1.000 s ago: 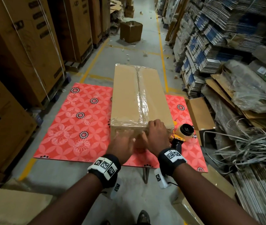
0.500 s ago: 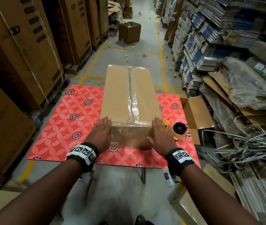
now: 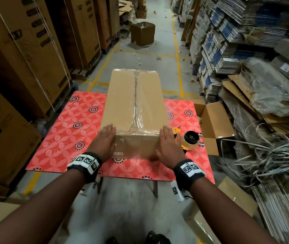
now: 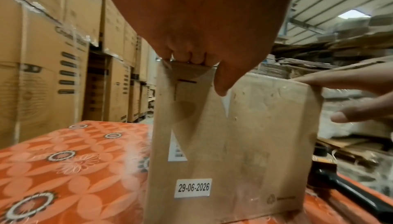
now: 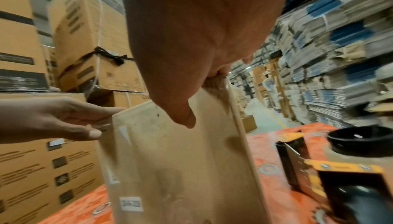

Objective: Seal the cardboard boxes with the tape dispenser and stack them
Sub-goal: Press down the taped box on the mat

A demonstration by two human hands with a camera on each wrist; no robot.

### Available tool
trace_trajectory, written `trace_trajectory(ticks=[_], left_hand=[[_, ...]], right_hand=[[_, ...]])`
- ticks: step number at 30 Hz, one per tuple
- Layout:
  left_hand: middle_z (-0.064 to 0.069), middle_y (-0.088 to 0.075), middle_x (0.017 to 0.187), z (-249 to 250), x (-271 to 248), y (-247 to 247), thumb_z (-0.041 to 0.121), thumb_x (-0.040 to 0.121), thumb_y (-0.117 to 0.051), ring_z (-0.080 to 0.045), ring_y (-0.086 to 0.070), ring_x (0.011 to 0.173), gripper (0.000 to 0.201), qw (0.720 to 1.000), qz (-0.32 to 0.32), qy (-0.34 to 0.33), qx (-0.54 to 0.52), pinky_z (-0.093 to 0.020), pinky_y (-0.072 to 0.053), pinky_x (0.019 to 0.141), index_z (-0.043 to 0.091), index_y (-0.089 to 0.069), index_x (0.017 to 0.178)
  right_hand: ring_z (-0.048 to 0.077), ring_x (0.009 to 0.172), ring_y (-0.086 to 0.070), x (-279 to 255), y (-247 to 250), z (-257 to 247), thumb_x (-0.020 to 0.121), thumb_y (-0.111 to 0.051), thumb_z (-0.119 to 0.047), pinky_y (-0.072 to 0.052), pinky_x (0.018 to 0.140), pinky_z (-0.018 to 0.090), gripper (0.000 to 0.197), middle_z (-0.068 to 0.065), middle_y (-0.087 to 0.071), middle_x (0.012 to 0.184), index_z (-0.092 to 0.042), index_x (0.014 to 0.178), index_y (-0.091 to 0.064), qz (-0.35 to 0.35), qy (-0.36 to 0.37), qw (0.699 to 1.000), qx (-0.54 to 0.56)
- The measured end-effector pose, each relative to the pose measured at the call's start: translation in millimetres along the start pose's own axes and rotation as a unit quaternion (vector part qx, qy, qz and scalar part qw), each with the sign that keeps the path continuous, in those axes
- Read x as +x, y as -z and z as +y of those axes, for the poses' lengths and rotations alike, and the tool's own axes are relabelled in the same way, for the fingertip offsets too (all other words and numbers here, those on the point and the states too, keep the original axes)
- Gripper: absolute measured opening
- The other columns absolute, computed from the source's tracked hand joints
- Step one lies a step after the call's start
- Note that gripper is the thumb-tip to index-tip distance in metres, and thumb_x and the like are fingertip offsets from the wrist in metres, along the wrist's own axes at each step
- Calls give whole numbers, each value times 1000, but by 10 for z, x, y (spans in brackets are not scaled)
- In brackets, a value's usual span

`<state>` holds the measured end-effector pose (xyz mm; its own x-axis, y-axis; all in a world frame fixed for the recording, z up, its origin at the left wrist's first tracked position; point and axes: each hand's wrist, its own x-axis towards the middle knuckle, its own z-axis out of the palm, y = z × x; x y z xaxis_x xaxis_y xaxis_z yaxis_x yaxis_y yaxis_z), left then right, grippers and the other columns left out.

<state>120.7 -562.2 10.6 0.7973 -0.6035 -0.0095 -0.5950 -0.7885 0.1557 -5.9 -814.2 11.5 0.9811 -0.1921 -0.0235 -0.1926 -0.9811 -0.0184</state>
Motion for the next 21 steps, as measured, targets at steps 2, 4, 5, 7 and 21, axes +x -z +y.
trace_trajectory(ticks=[2,4,5,7,21], left_hand=[[-14,1,162,82,10,-6,21,95,-48,-29,-3,149,73,1000,9,12,-14,-36,-3,120,9,-7,154],[-11,5,162,305,17,-40,21,95,-47,-26,0,150,75,1000,6,-24,-16,-38,-3,122,12,-3,155],[-9,6,161,417,10,-69,23,95,-47,-25,1,150,76,999,-3,-44,-5,-40,-3,122,13,0,155],[-6,5,162,507,-20,-113,26,96,-45,-24,1,150,76,998,-5,-55,20,-39,1,121,14,1,155],[-8,-13,161,164,171,-6,38,102,-33,-25,-9,149,59,1000,3,13,-17,-45,-7,122,11,-20,153]], right_hand=[[34,153,1,43,42,-148,92,-53,-40,-2,119,62,88,18,3,165,-2,157,-7,7,17,1000,25],[32,153,4,88,13,-363,91,-53,-43,-5,120,63,92,16,7,165,-4,157,-2,0,66,997,42],[31,153,5,93,-20,-456,91,-53,-46,-7,119,63,95,15,8,165,-5,157,0,-10,87,996,35],[31,153,5,81,-106,-504,90,-52,-49,-9,119,62,96,15,8,166,-5,158,0,-11,98,995,7],[26,149,-24,380,-33,103,104,-35,-47,-17,121,50,58,11,-30,161,-11,150,-38,43,58,995,68]])
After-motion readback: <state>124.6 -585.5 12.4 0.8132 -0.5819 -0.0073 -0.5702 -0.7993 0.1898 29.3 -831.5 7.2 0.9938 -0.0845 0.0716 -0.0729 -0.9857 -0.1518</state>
